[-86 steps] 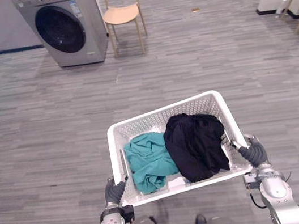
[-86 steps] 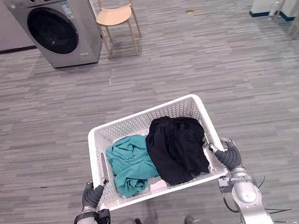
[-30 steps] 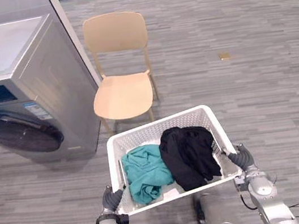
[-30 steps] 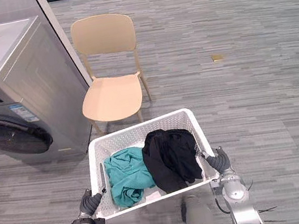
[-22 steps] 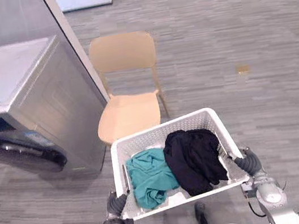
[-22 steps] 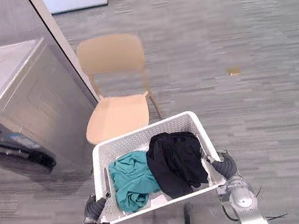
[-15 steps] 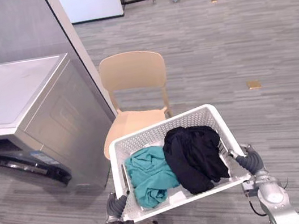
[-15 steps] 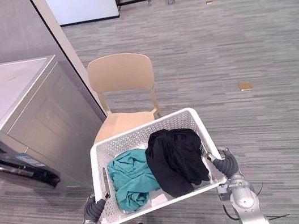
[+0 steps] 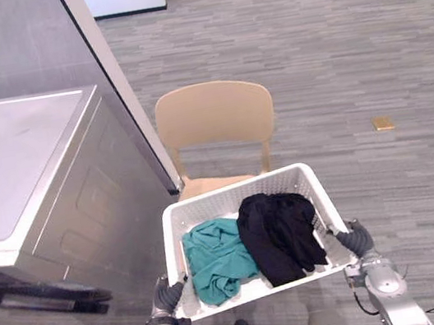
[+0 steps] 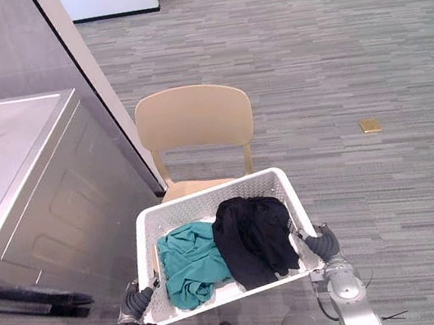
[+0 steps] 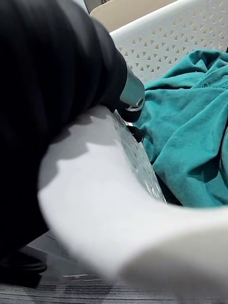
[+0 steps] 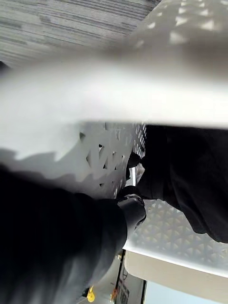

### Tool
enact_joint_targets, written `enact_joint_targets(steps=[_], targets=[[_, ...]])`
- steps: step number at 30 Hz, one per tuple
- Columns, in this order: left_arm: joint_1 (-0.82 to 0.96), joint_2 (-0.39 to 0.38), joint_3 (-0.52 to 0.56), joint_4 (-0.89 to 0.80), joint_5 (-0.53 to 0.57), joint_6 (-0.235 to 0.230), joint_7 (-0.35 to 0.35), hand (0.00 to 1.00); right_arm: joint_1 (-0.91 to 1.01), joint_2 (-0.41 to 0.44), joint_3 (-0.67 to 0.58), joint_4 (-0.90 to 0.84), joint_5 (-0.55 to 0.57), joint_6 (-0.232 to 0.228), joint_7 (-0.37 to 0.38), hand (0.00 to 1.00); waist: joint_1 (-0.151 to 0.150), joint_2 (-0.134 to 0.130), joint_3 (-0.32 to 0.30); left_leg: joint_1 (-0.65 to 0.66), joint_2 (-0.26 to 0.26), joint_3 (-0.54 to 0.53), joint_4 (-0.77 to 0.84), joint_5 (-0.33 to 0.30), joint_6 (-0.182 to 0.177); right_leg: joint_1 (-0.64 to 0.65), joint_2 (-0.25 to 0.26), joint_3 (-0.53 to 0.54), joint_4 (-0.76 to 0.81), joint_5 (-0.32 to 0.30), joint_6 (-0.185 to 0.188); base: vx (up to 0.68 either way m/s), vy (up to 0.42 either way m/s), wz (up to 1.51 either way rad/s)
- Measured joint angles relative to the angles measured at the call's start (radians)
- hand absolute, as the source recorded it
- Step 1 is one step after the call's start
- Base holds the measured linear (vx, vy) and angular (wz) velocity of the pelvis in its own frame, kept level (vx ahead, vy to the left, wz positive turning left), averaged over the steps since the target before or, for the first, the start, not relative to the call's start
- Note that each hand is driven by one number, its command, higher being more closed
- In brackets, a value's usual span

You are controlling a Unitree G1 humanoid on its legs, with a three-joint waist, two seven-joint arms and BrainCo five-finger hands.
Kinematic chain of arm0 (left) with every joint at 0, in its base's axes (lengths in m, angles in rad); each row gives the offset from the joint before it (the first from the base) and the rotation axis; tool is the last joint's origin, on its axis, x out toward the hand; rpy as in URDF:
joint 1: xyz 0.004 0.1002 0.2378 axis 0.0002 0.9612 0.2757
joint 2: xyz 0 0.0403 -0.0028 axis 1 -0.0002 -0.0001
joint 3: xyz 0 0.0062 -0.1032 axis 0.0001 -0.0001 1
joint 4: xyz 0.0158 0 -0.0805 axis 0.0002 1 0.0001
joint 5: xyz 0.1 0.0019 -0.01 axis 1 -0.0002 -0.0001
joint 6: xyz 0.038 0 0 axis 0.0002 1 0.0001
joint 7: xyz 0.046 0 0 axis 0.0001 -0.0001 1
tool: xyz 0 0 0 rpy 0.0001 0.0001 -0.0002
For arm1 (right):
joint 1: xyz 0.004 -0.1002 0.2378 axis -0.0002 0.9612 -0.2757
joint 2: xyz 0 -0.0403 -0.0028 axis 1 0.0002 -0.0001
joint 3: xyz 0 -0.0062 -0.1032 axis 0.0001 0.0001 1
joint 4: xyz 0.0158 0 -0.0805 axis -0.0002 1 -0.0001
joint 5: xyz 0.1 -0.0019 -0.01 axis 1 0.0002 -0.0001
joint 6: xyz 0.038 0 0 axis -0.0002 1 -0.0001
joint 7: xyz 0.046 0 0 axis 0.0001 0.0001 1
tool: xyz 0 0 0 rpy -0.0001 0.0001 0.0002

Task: Pick up the laundry basket with both hands and put the clothes into the washing machine.

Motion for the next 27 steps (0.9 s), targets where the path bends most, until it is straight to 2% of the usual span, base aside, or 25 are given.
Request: enact_joint_targets(steps=[2,6,10,11,15,16,17,20,22,25,26,27], targets=[[-0.004,-0.031,-0.007,0.005,0.017,0.002,0.001,1.0,-0.01,-0.036,0.0,0.017,0.0,0.001,-0.003,1.0,0.003,0.045,-0.005,-0.013,0.027,-0.031,-0.006,0.007,-0.017,0.045,0.023,-0.045,-0.09,0.024,-0.007,0.22,-0.034,0.26],[-0.006,-0.027,-0.016,0.007,0.02,0.002,0.002,1.0,-0.001,-0.037,0.002,0.019,0.002,0.001,-0.016,1.0,0.017,0.049,-0.005,-0.004,0.048,-0.059,-0.063,0.041,-0.07,0.104,0.045,-0.102,-0.211,0.061,-0.025,0.17,-0.073,0.3],[-0.014,-0.028,-0.016,0.017,0.02,0.002,0.025,1.0,-0.013,-0.046,0.022,0.021,0.003,0.001,-0.025,1.0,0.034,0.049,-0.004,-0.064,0.044,-0.06,0.008,0.072,-0.115,0.117,0.039,-0.112,-0.276,0.095,-0.03,0.07,-0.003,0.07],[-0.026,-0.03,-0.016,0.017,0.02,0.002,0.035,1.0,-0.018,-0.049,0.025,0.021,0.003,0.001,-0.035,1.0,0.046,0.054,0.002,-0.071,0.041,-0.057,0.017,0.077,-0.115,0.117,0.034,-0.114,-0.281,0.097,-0.028,0.04,0.048,0.02],[-0.08,-0.046,0.002,0.017,0.019,0.002,0.07,1.0,-0.063,-0.056,0.037,0.02,0.011,0.001,-0.063,1.0,0.047,0.07,0.029,-0.12,0.033,-0.048,0.041,0.079,-0.113,0.067,0.021,-0.115,-0.251,0.097,-0.028,-0.02,0.049,0.01],[-0.117,-0.044,0.003,0.017,0.019,0.002,0.087,1.0,-0.102,-0.058,0.037,0.021,0.011,0.001,-0.072,1.0,0.047,0.07,0.054,-0.132,0.025,-0.035,-0.001,0.091,-0.094,0.024,0.011,-0.116,-0.229,0.097,-0.028,-0.07,0.036,0.06],[-0.132,-0.042,0.003,0.017,0.018,0.002,0.09,1.0,-0.115,-0.06,0.037,0.021,0.011,0.001,-0.082,1.0,0.046,0.07,0.07,-0.137,0.024,-0.025,-0.01,0.094,-0.089,0.007,0.008,-0.114,-0.216,0.097,-0.028,-0.09,0.031,0.04],[-0.187,-0.036,0.005,0.018,0.017,0.002,0.115,1.0,-0.179,-0.063,0.037,0.033,0.011,0.003,-0.105,1.0,0.05,0.066,0.098,-0.216,0.024,0.005,-0.01,0.094,-0.089,-0.11,-0.002,-0.1,-0.15,0.097,-0.028,-0.11,0.002,-0.04],[-0.236,-0.031,0.01,0.023,0.015,0.002,0.133,1.0,-0.226,-0.066,0.038,0.046,0.011,0.004,-0.115,1.0,0.053,0.06,0.147,-0.261,0.026,0.018,0.02,0.094,-0.089,-0.162,-0.006,-0.085,-0.112,0.097,-0.028,-0.13,-0.019,-0.08],[-0.335,-0.024,0.018,0.074,-0.007,0.002,0.164,1.0,-0.305,-0.067,0.041,0.07,0.011,0.005,-0.148,1.0,0.054,0.054,0.192,-0.37,0.046,0.047,0.117,0.083,-0.075,-0.255,-0.001,-0.064,-0.064,0.097,-0.028,-0.15,-0.032,-0.13],[-0.373,-0.023,0.027,0.09,-0.014,0.002,0.178,1.0,-0.334,-0.067,0.042,0.07,0.011,0.005,-0.156,1.0,0.056,0.055,0.213,-0.416,0.066,0.061,0.164,0.064,-0.055,-0.29,0.013,-0.059,-0.044,0.097,-0.028,-0.22,-0.04,-0.23],[-0.408,-0.022,0.038,0.104,-0.022,0.002,0.195,1.0,-0.361,-0.066,0.052,0.069,0.012,0.003,-0.173,1.0,0.054,0.055,0.219,-0.463,0.087,0.064,0.204,0.037,-0.051,-0.334,0.027,-0.058,-0.023,0.098,-0.03,-0.22,-0.037,-0.25]])
